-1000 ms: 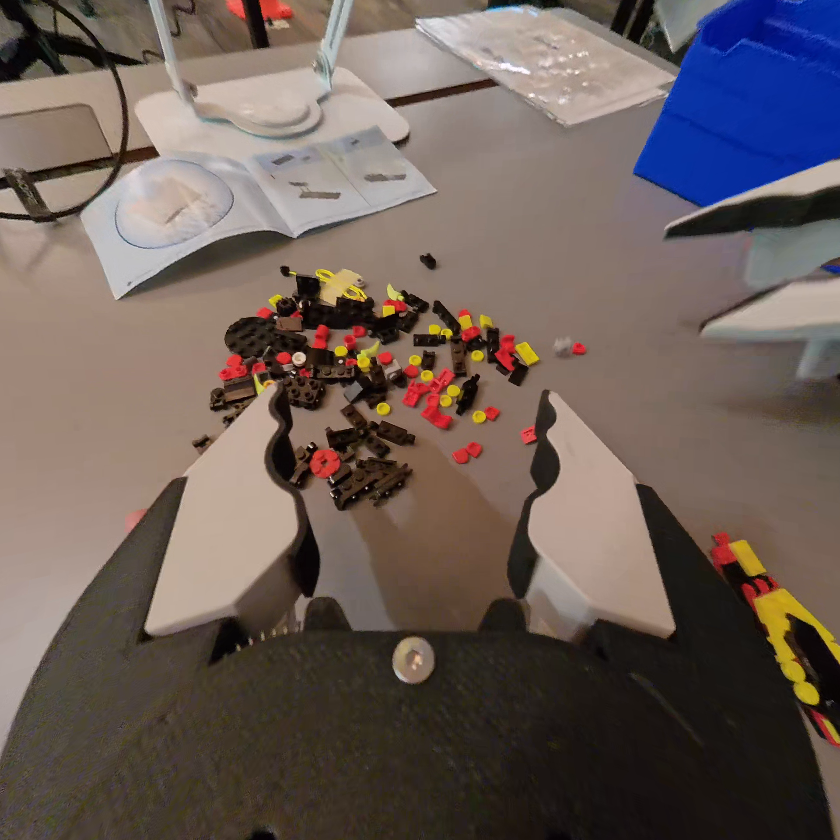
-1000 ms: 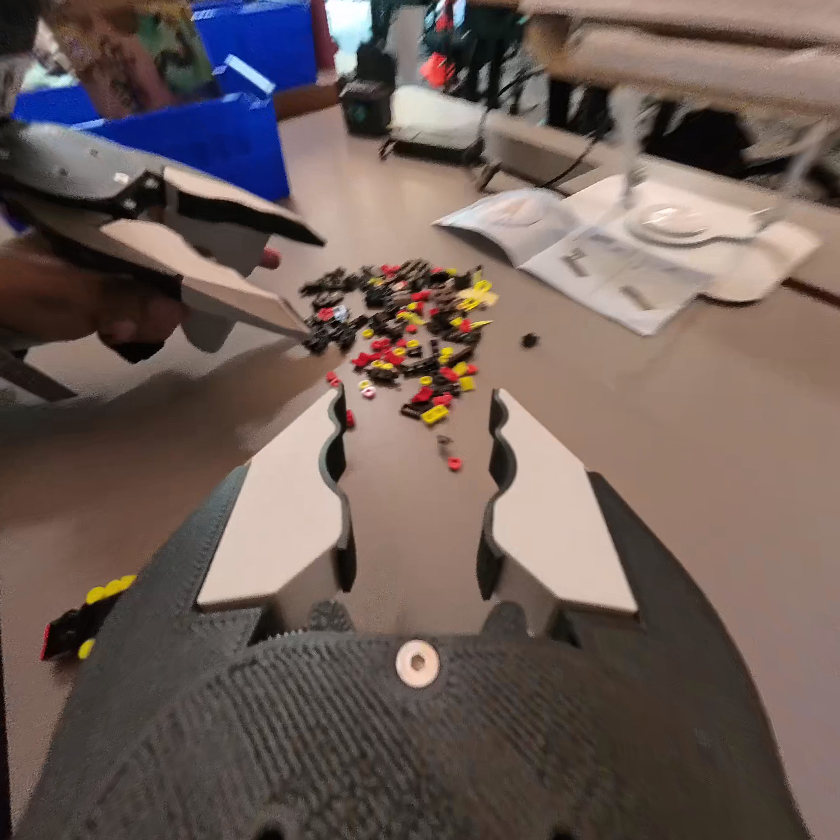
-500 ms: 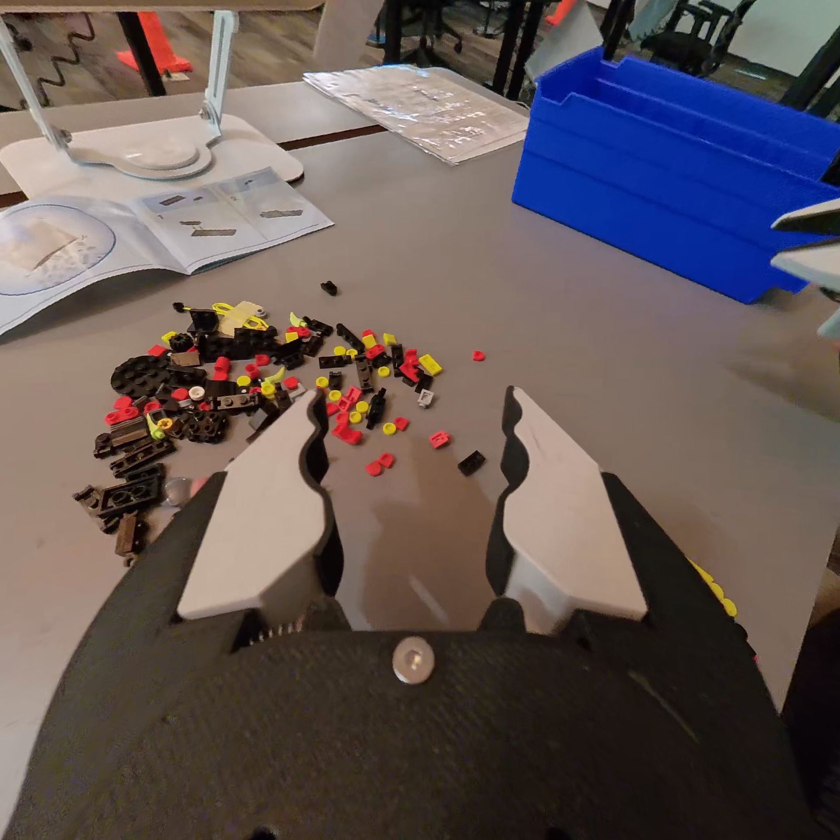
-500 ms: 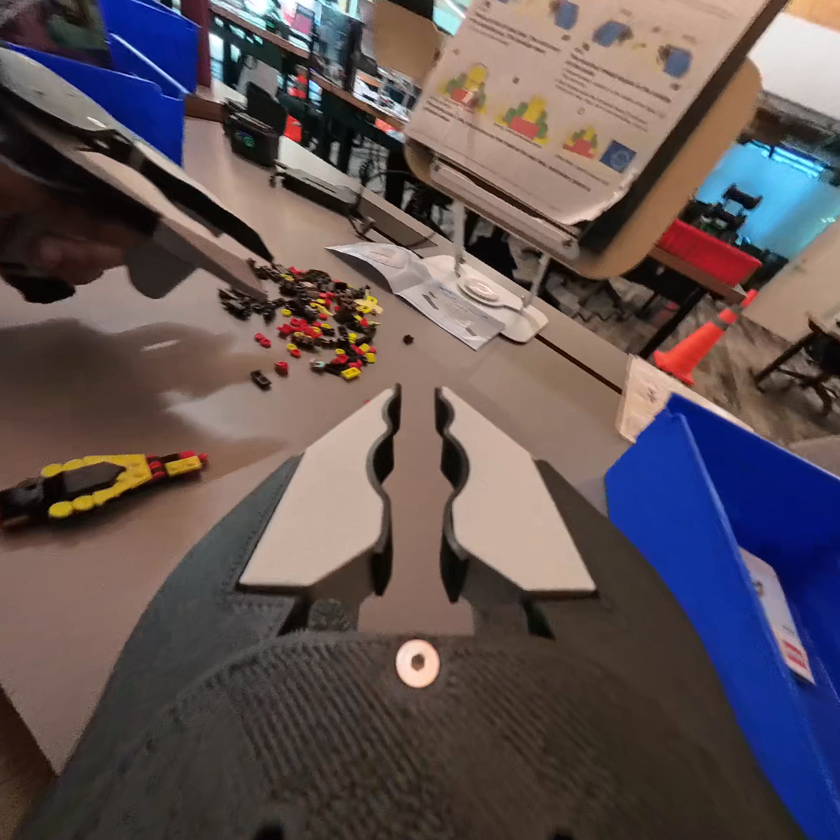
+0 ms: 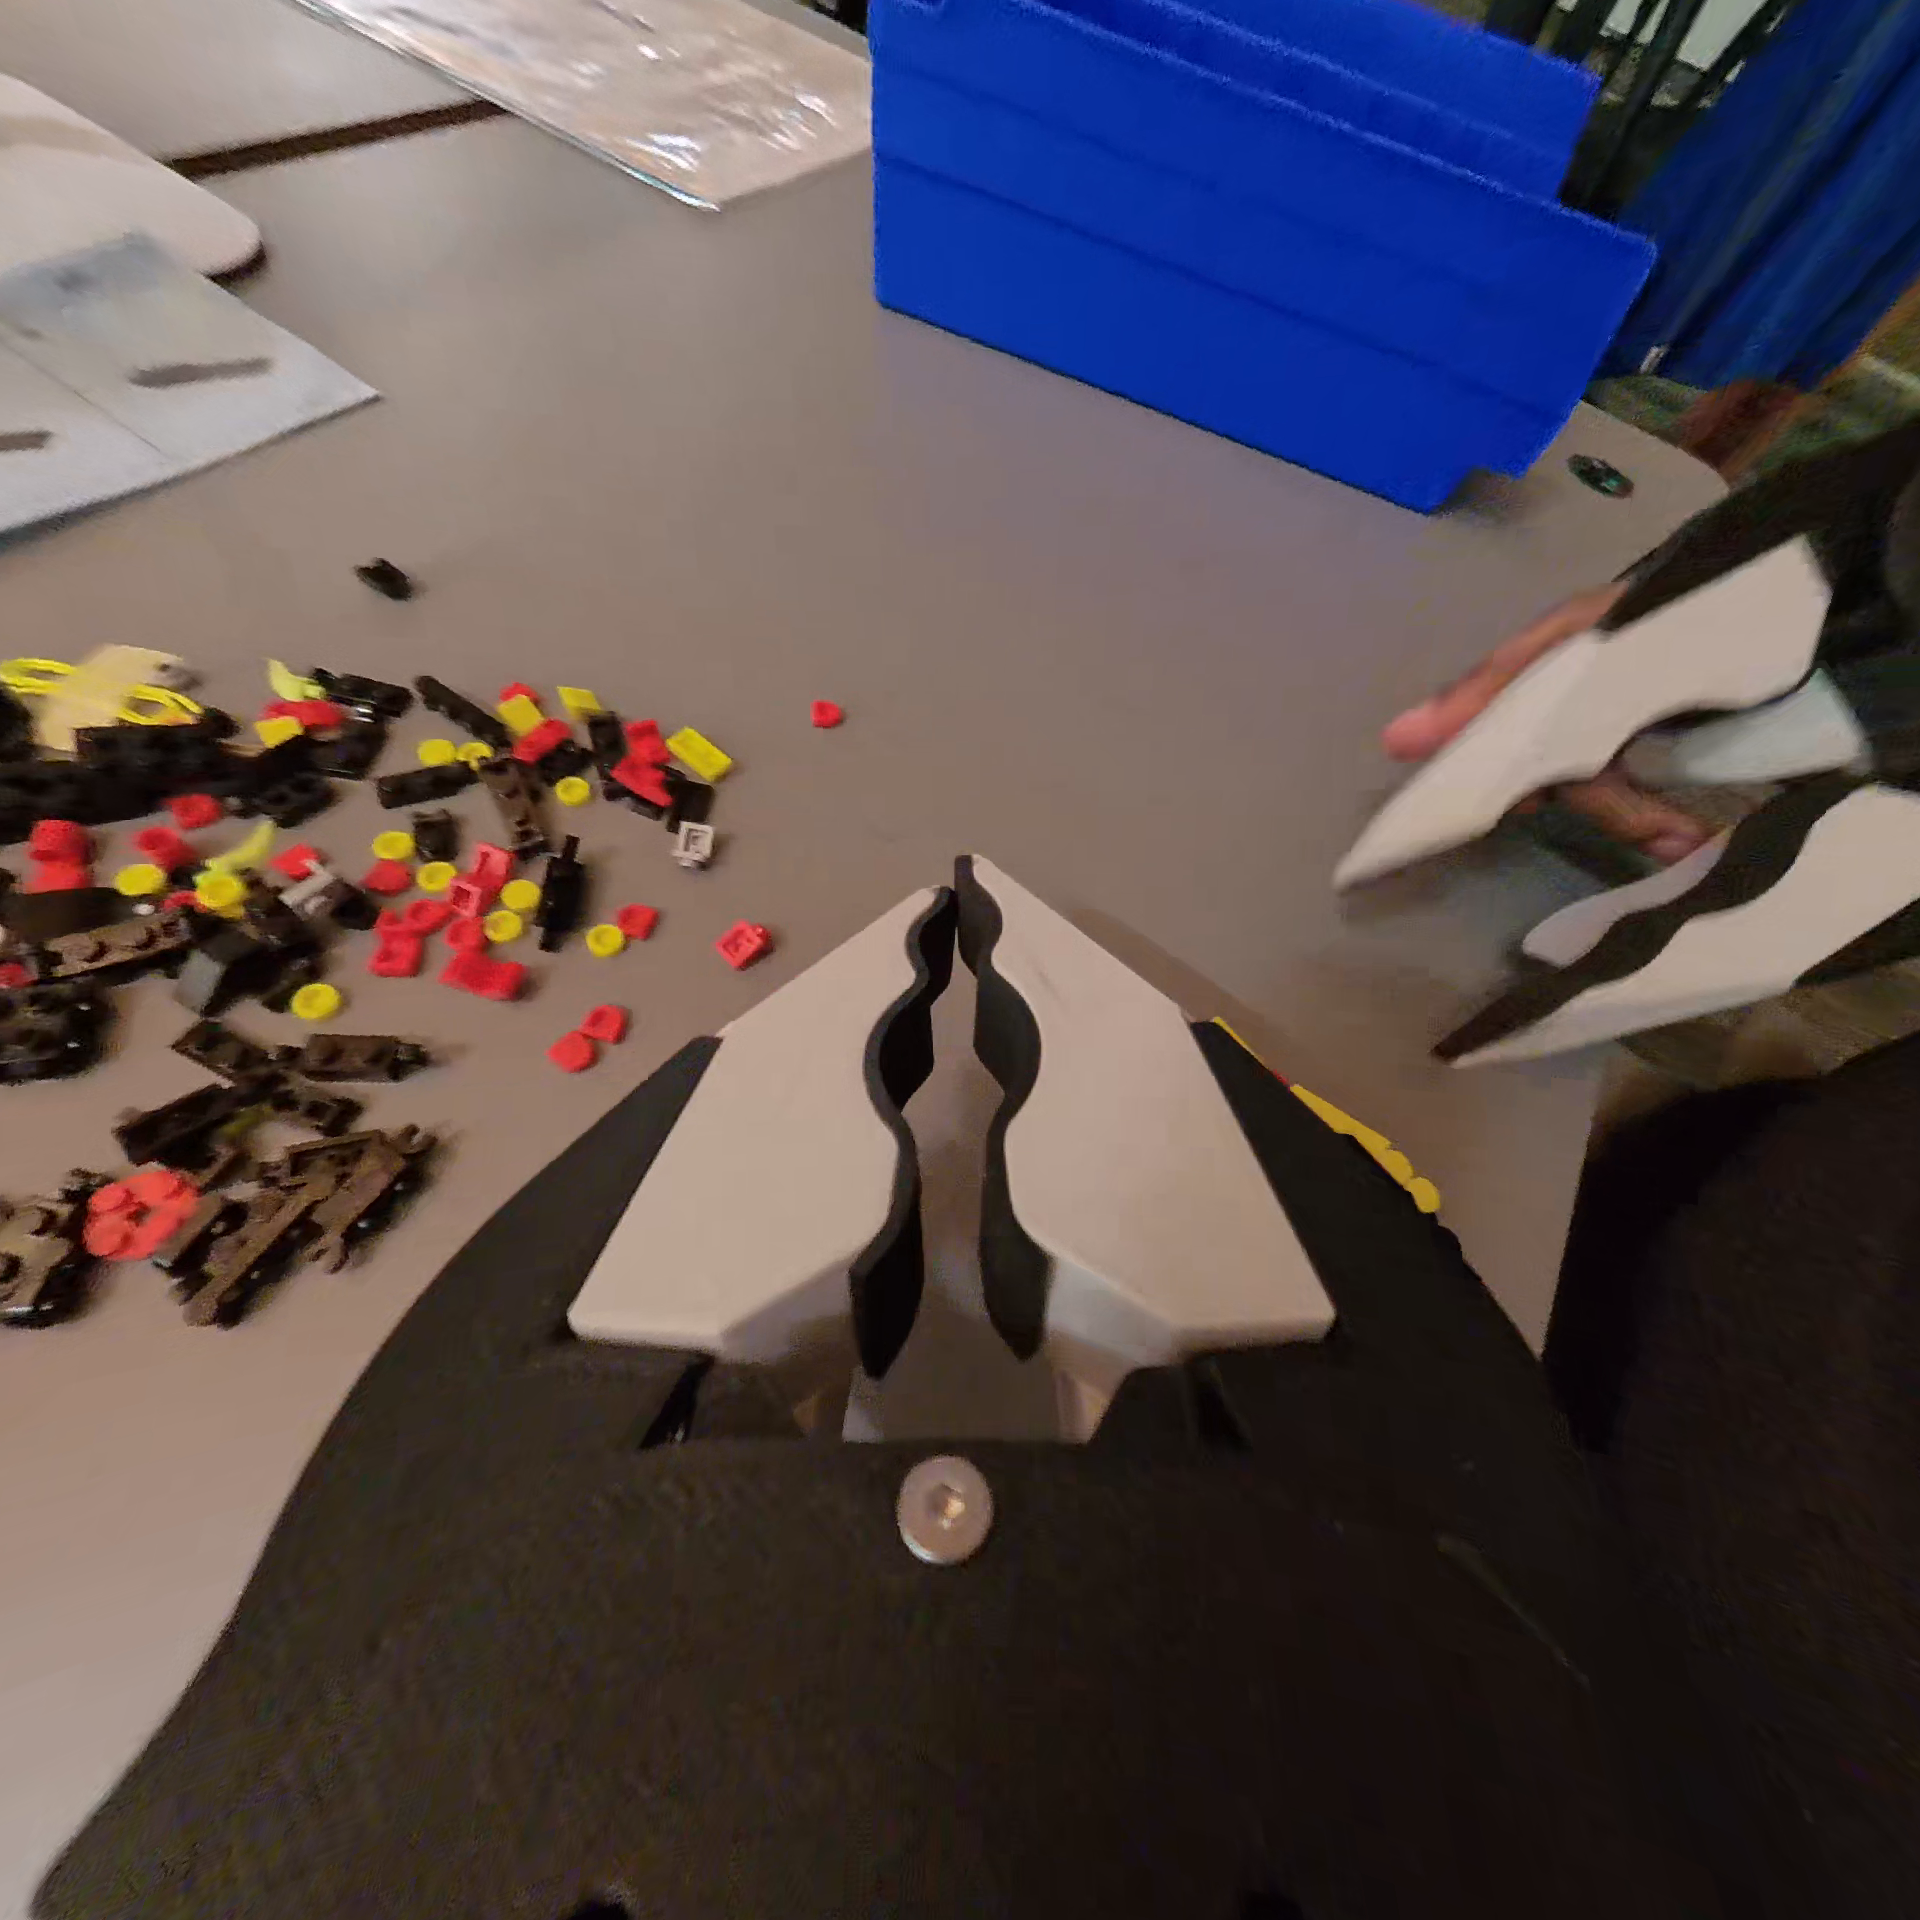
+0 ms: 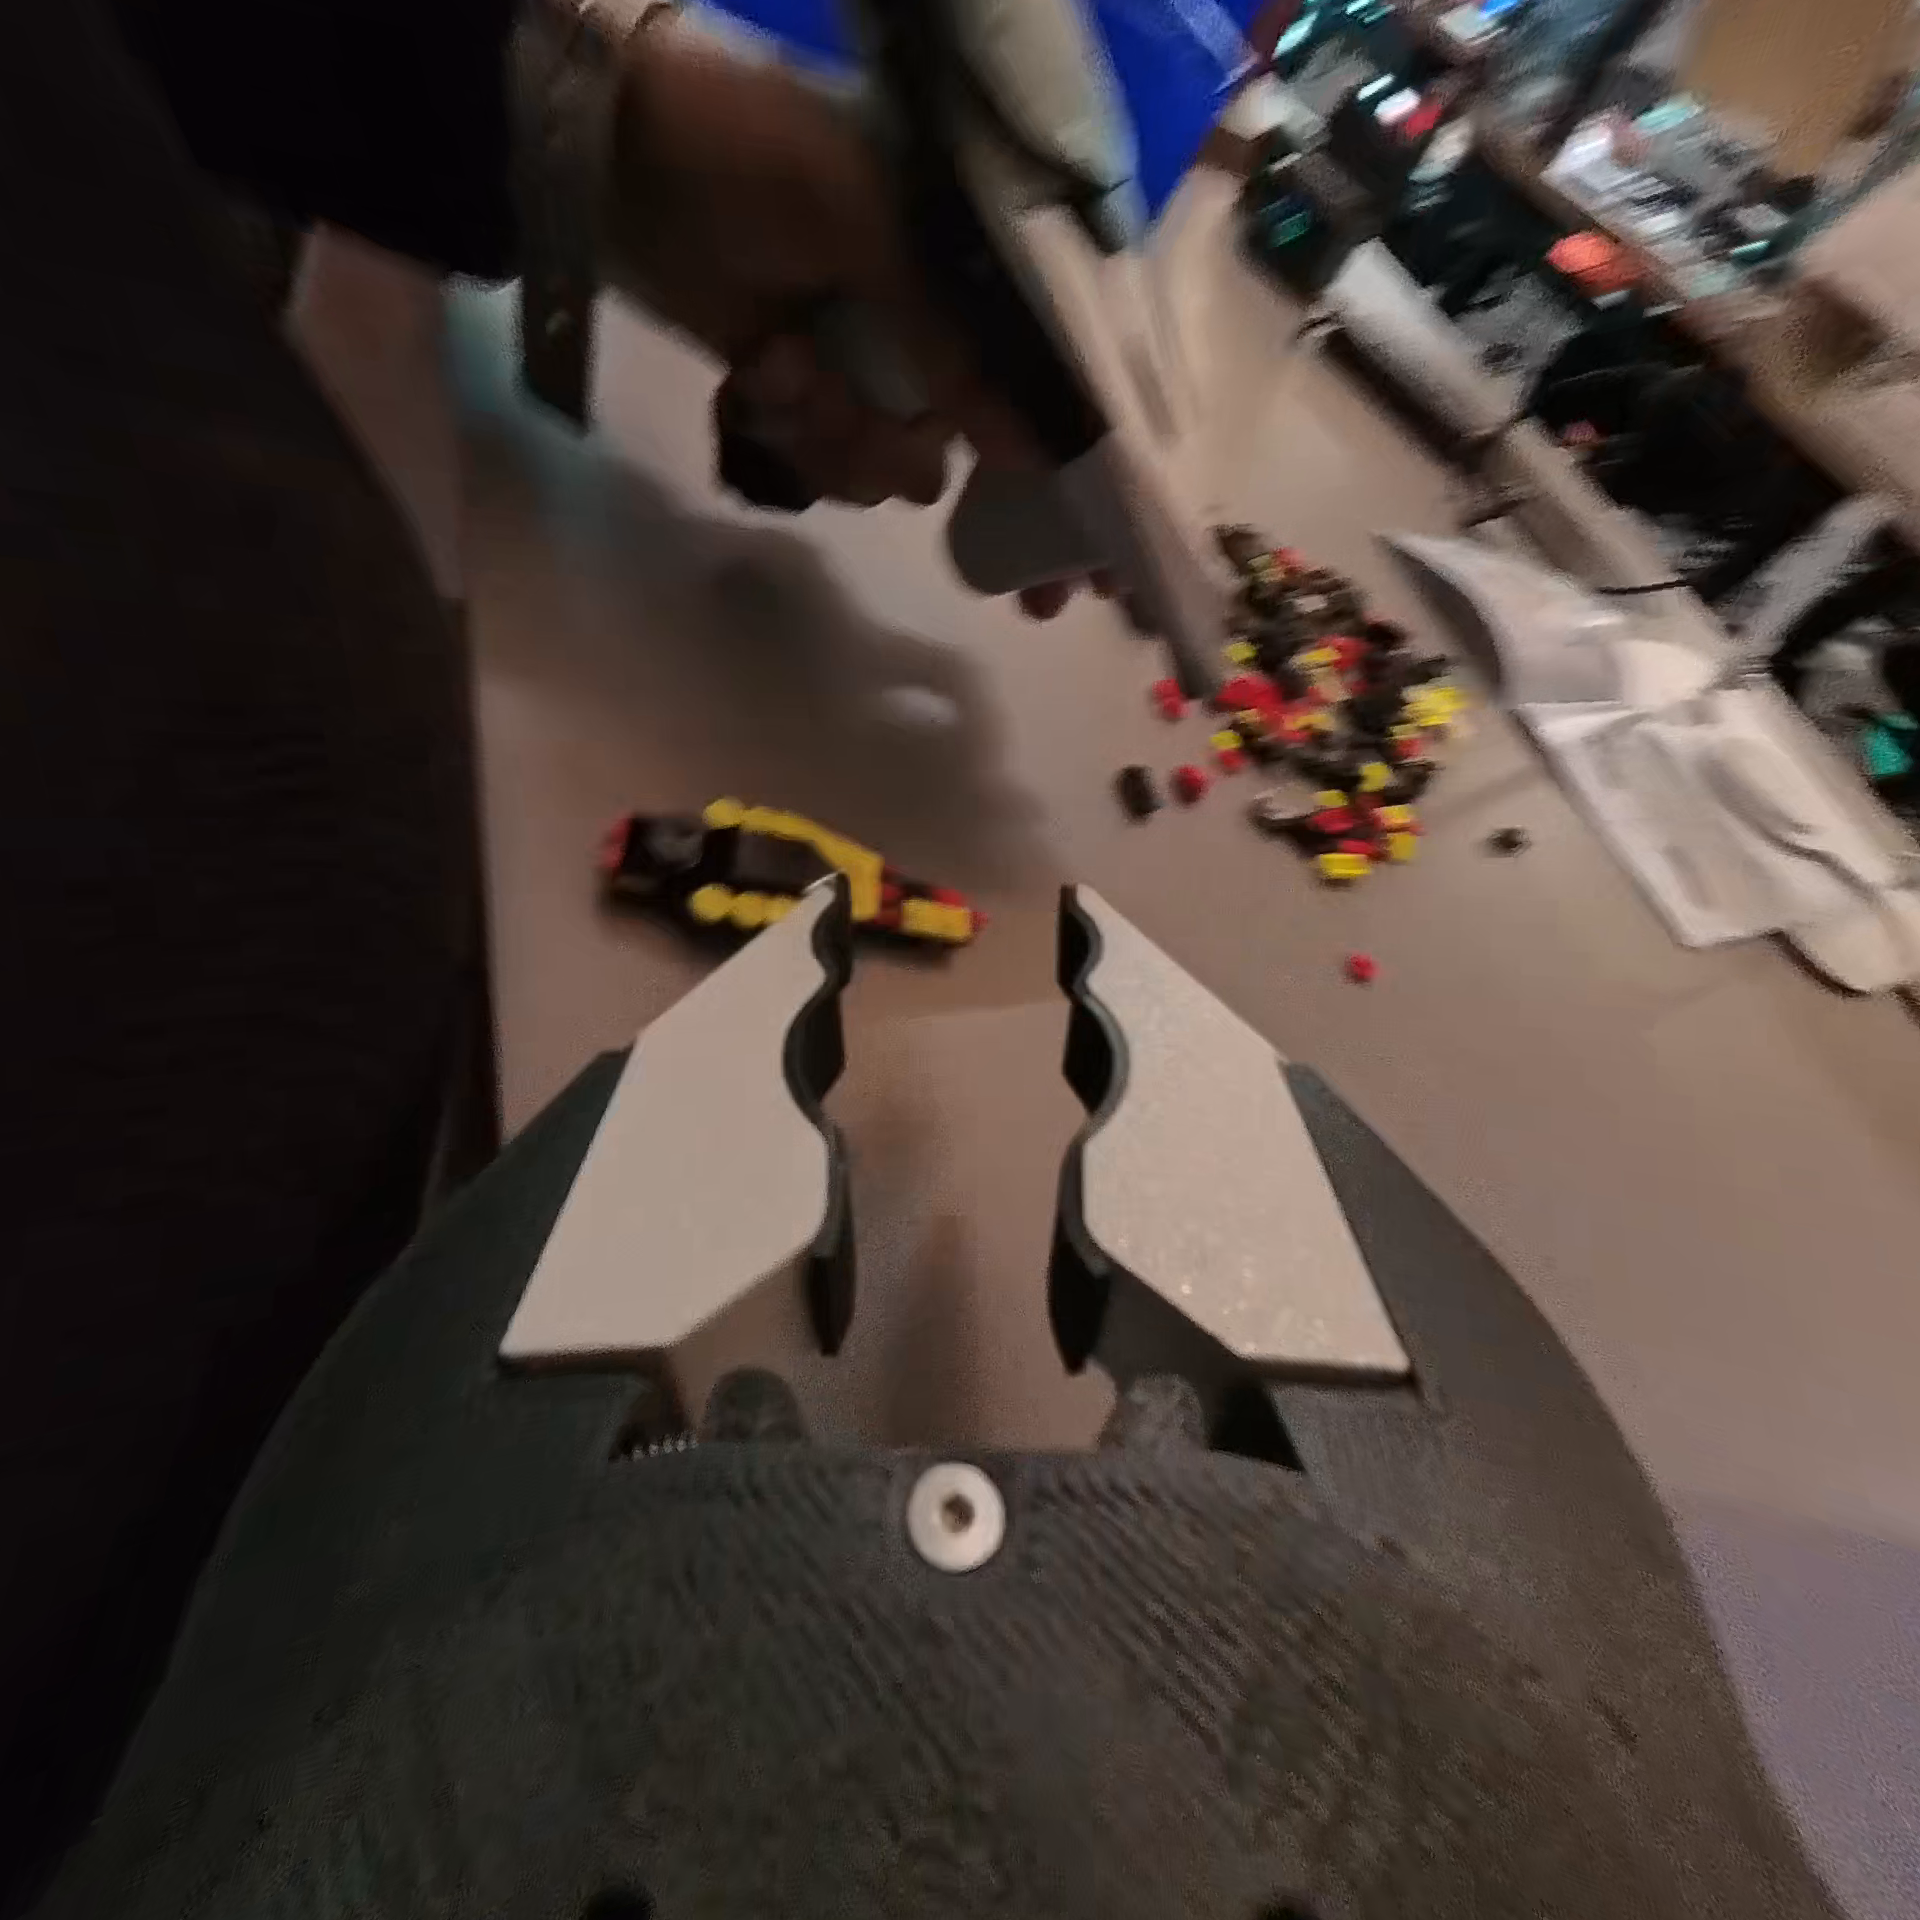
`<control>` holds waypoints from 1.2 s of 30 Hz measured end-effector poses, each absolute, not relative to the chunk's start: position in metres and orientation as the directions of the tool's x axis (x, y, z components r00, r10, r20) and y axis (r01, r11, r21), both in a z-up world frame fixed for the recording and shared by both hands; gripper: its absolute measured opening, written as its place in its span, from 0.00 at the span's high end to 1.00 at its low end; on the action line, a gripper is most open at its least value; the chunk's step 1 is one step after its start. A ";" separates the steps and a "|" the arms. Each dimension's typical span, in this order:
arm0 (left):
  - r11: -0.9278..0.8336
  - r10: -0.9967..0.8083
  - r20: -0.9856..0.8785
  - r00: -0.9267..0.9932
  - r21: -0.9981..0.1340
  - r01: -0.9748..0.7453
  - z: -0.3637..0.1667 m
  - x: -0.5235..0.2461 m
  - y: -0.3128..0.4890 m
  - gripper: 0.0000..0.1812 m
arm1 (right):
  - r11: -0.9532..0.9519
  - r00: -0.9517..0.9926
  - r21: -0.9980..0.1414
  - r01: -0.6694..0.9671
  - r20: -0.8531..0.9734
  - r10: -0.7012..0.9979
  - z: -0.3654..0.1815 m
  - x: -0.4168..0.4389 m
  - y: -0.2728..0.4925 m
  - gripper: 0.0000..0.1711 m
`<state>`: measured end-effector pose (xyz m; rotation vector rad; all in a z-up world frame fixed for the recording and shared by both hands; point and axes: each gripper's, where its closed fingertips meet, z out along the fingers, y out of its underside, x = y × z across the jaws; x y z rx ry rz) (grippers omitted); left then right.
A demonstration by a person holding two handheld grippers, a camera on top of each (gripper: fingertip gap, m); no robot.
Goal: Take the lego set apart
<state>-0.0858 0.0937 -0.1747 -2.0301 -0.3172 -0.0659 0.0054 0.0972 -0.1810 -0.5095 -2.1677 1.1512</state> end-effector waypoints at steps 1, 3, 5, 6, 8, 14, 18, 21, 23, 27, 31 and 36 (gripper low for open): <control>-0.434 0.185 0.198 0.963 -0.862 0.260 -0.175 -0.083 0.095 1.00 | 0.565 -0.754 -0.824 0.050 0.340 0.562 -0.189 0.009 0.093 0.80; -0.438 0.154 0.226 0.962 -0.857 0.271 -0.176 -0.077 0.096 1.00 | 0.574 -0.779 -0.817 0.053 0.326 0.536 -0.194 0.012 0.089 0.82; -0.445 0.149 0.225 0.963 -0.854 0.269 -0.177 -0.075 0.095 1.00 | 0.515 -0.811 -0.853 0.086 0.240 0.533 -0.189 0.017 0.082 0.82; -0.450 0.150 0.216 0.965 -0.854 0.261 -0.178 -0.076 0.095 1.00 | 0.481 -0.825 -0.869 0.114 0.187 0.534 -0.187 0.020 0.079 0.79; -0.457 0.158 0.196 0.968 -0.854 0.248 -0.179 -0.078 0.095 1.00 | 0.442 -0.851 -0.878 0.184 0.082 0.518 -0.188 0.026 0.070 0.75; -0.469 0.181 0.197 0.963 -0.844 0.261 -0.184 -0.081 0.094 1.00 | 0.478 -0.819 -0.863 0.165 0.150 0.553 -0.191 0.012 0.050 0.69; -0.467 0.199 0.197 0.960 -0.842 0.269 -0.184 -0.085 0.093 0.99 | 0.567 -0.809 -0.801 0.191 0.199 0.553 -0.207 0.009 0.045 0.64; -0.464 0.200 0.202 0.959 -0.842 0.274 -0.184 -0.085 0.093 0.99 | 0.615 -0.779 -0.771 0.167 0.279 0.562 -0.207 0.003 0.059 0.65; -0.465 0.199 0.200 0.959 -0.842 0.272 -0.184 -0.085 0.093 0.99 | 0.656 -0.755 -0.738 0.160 0.336 0.563 -0.207 -0.001 0.080 0.69; -0.468 0.195 0.198 0.961 -0.842 0.269 -0.185 -0.085 0.093 0.99 | 0.633 -0.672 -0.732 0.252 0.339 0.659 -0.204 -0.012 0.129 0.68; -0.475 0.194 0.201 0.960 -0.837 0.271 -0.187 -0.084 0.093 0.99 | 0.451 -0.619 -0.823 0.346 0.160 0.769 -0.194 -0.018 0.133 0.66; -0.489 0.186 0.202 0.962 -0.830 0.269 -0.190 -0.082 0.094 0.98 | 0.388 -0.563 -0.770 0.507 0.046 0.825 -0.219 -0.025 0.121 0.59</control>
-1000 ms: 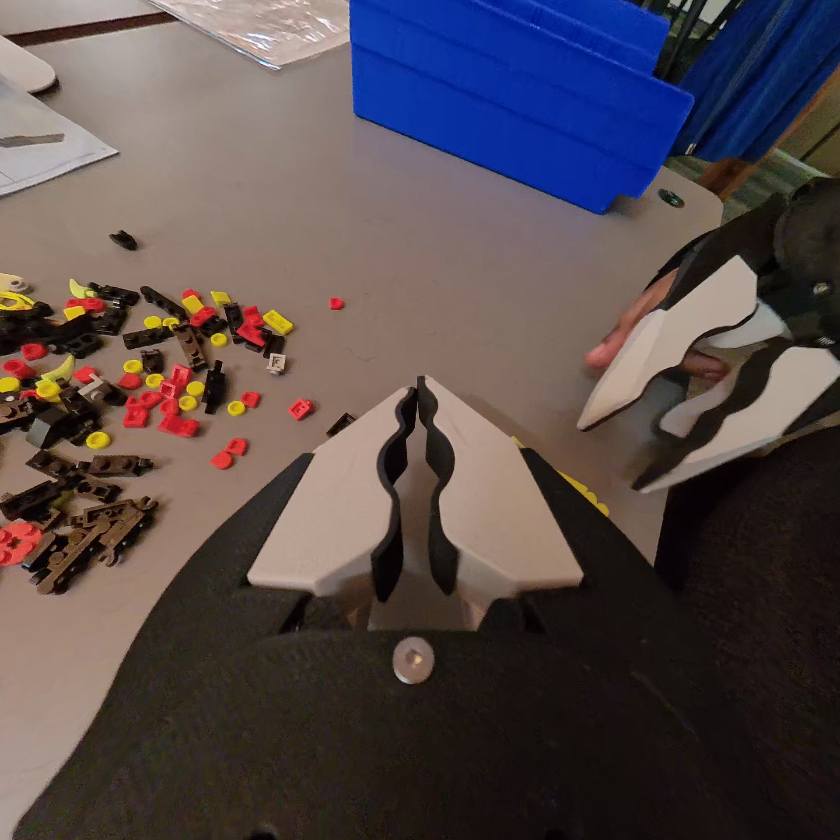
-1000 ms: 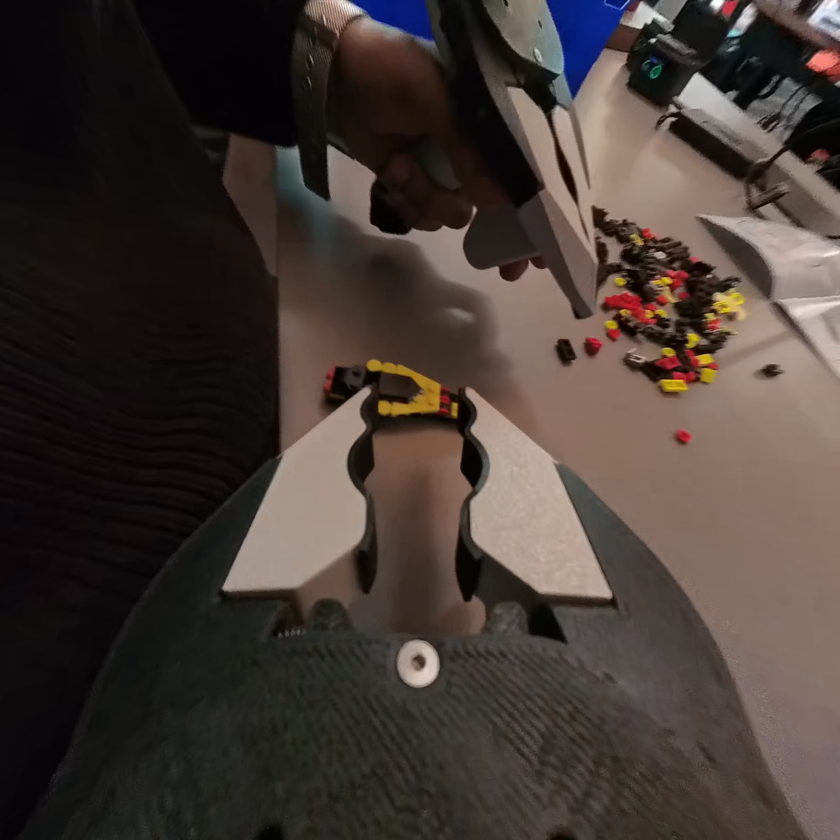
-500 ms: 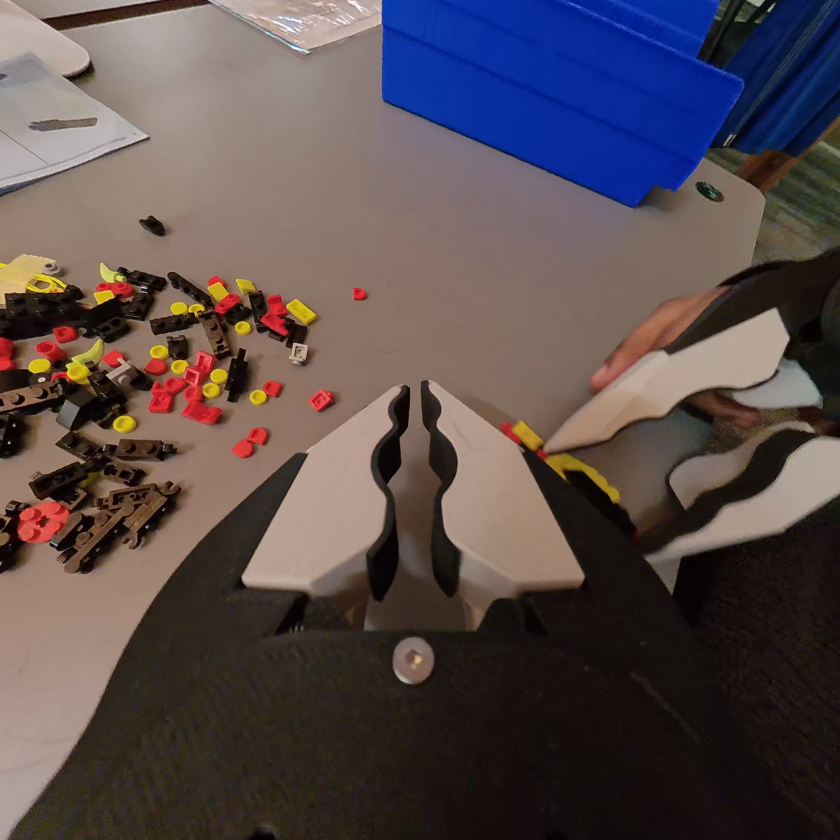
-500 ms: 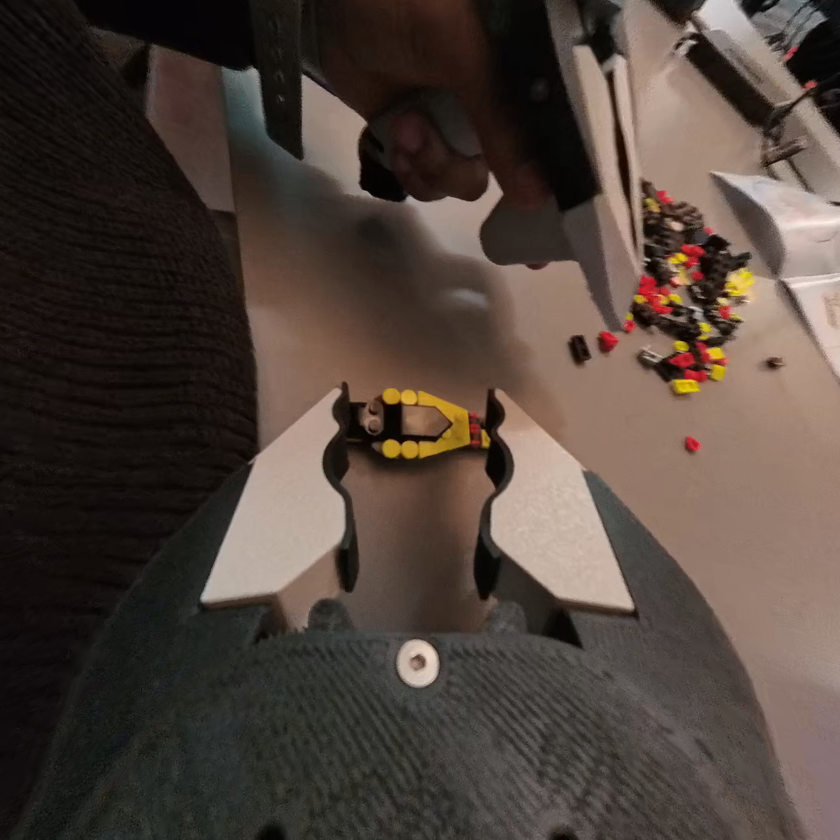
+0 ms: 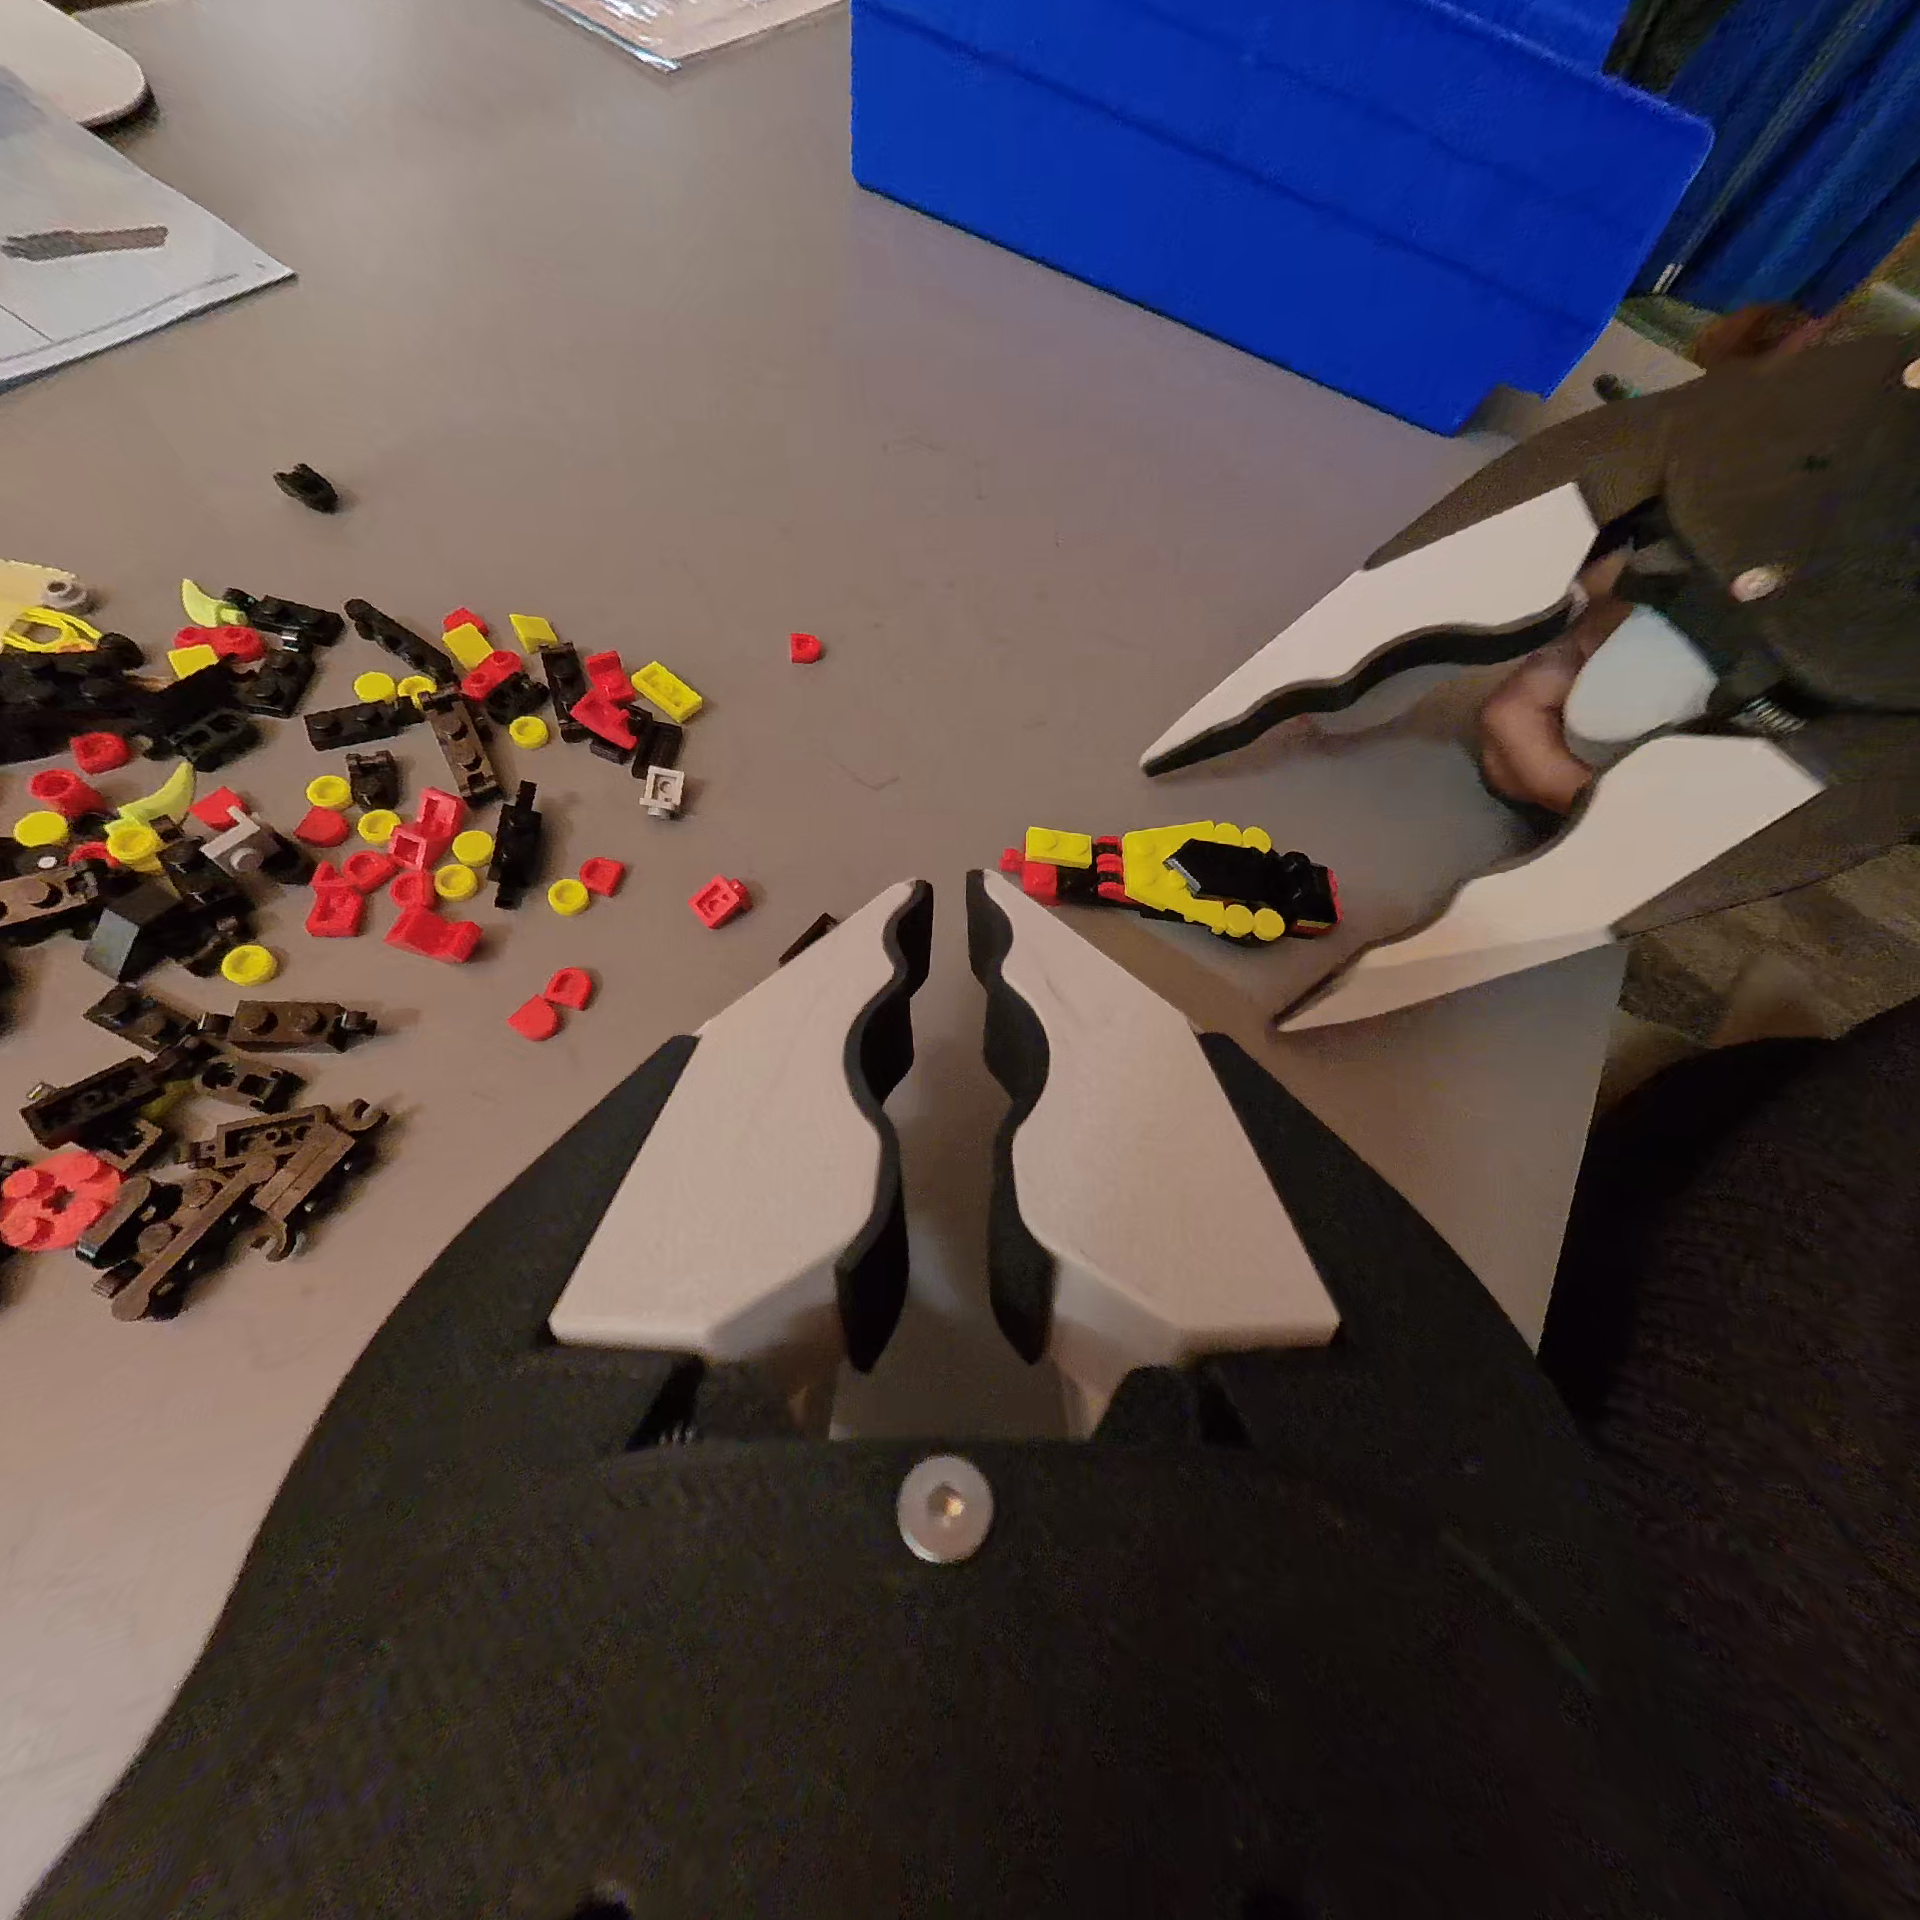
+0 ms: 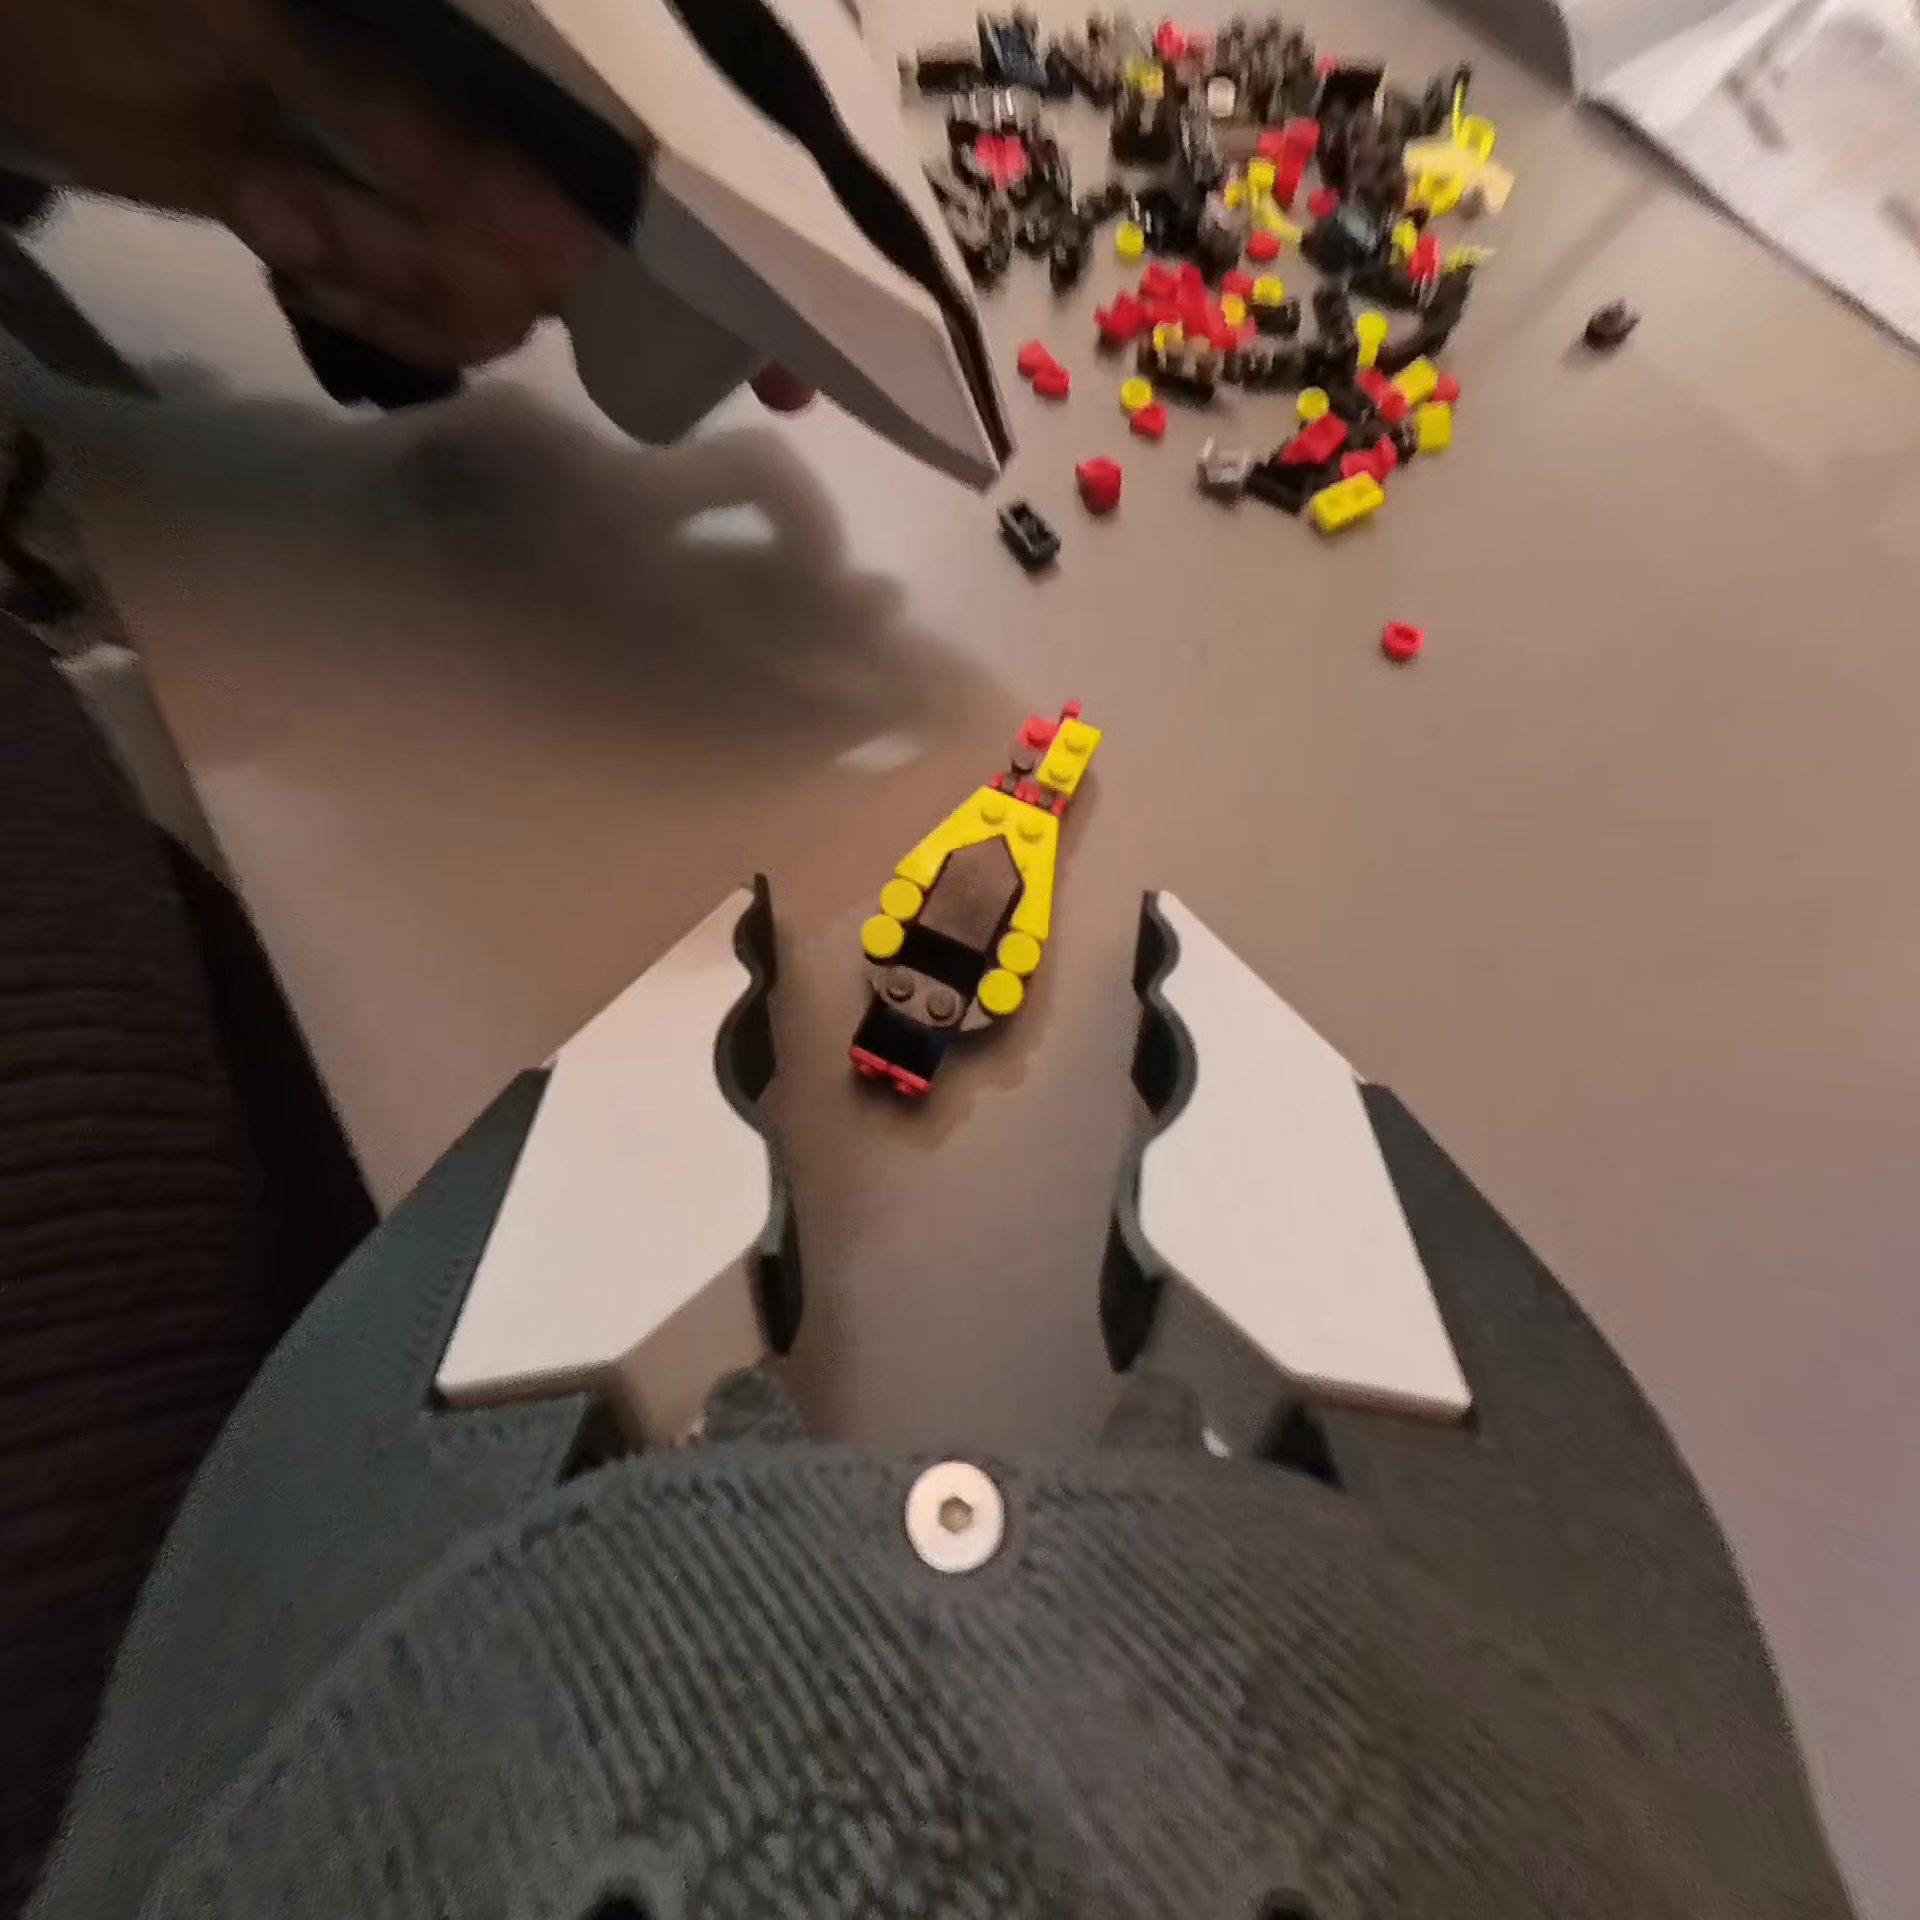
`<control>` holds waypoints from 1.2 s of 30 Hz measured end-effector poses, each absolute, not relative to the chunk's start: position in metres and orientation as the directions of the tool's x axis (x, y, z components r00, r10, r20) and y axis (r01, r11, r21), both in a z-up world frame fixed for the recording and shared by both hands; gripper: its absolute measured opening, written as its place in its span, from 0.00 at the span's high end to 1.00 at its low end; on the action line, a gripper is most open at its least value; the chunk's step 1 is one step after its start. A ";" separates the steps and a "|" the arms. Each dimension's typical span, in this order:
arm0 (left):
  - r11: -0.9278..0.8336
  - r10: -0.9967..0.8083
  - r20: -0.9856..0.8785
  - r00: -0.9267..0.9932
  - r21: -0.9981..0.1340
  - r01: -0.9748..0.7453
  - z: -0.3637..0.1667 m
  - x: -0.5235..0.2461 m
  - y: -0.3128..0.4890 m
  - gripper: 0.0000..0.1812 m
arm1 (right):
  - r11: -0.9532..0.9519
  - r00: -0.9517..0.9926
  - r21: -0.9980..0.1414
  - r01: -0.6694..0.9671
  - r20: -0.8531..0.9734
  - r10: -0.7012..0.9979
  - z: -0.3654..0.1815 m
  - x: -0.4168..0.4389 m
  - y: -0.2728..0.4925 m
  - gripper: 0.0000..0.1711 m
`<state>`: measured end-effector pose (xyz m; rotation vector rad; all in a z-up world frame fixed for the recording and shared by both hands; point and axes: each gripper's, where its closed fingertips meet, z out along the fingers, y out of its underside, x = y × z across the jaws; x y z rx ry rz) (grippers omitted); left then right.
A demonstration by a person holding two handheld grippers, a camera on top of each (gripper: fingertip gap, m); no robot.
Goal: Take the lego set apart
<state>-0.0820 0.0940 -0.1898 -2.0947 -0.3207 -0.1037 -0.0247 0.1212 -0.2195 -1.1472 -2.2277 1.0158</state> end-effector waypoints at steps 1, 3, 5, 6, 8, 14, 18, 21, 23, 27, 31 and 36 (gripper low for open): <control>-0.490 0.183 0.202 0.962 -0.829 0.267 -0.190 -0.081 0.094 0.98 | 0.414 -0.565 -0.749 0.517 0.065 0.823 -0.225 -0.025 0.122 0.61; -0.487 0.167 0.212 0.963 -0.832 0.267 -0.189 -0.078 0.095 0.97 | 0.407 -0.579 -0.770 0.492 0.060 0.813 -0.218 -0.024 0.121 0.80; -0.473 0.142 0.254 0.957 -0.831 0.291 -0.186 -0.072 0.097 0.93 | 0.360 -0.578 -0.802 0.476 0.024 0.816 -0.208 -0.024 0.122 0.79; -0.463 0.116 0.288 0.951 -0.831 0.308 -0.184 -0.067 0.099 0.89 | 0.308 -0.577 -0.835 0.457 -0.015 0.816 -0.198 -0.025 0.121 0.79; -0.434 0.075 0.355 0.932 -0.830 0.351 -0.176 -0.060 0.102 0.82 | 0.162 -0.566 -0.898 0.409 -0.110 0.817 -0.173 -0.027 0.120 0.79; -0.226 -0.125 0.461 0.878 -0.875 0.428 -0.124 -0.042 0.104 0.72 | -0.147 -0.702 -0.943 0.300 -0.322 0.635 -0.117 -0.011 0.102 0.79; -0.131 -0.351 0.566 0.746 -0.818 0.560 -0.085 -0.021 0.094 0.81 | -0.266 -0.764 -0.916 0.300 -0.397 0.508 -0.096 0.000 0.094 0.80; -0.128 -0.383 0.589 0.711 -0.796 0.591 -0.079 -0.020 0.091 0.91 | -0.283 -0.789 -0.907 0.312 -0.414 0.455 -0.092 0.006 0.088 0.80; -0.127 -0.404 0.602 0.689 -0.783 0.609 -0.076 -0.019 0.089 0.92 | -0.304 -0.792 -0.898 0.319 -0.428 0.435 -0.090 0.007 0.086 0.80; -0.141 -0.414 0.603 0.682 -0.783 0.606 -0.075 -0.018 0.088 0.93 | -0.297 -0.781 -0.903 0.312 -0.422 0.462 -0.092 0.003 0.089 0.76; -0.177 -0.401 0.541 0.739 -0.838 0.516 -0.084 -0.008 0.091 0.93 | -0.365 -0.744 -0.889 0.278 -0.439 0.504 -0.082 -0.004 0.110 0.78; -0.241 -0.388 0.430 0.815 -0.901 0.361 -0.103 0.010 0.096 0.93 | -0.307 -0.743 -0.895 0.324 -0.441 0.503 -0.092 -0.001 0.101 0.84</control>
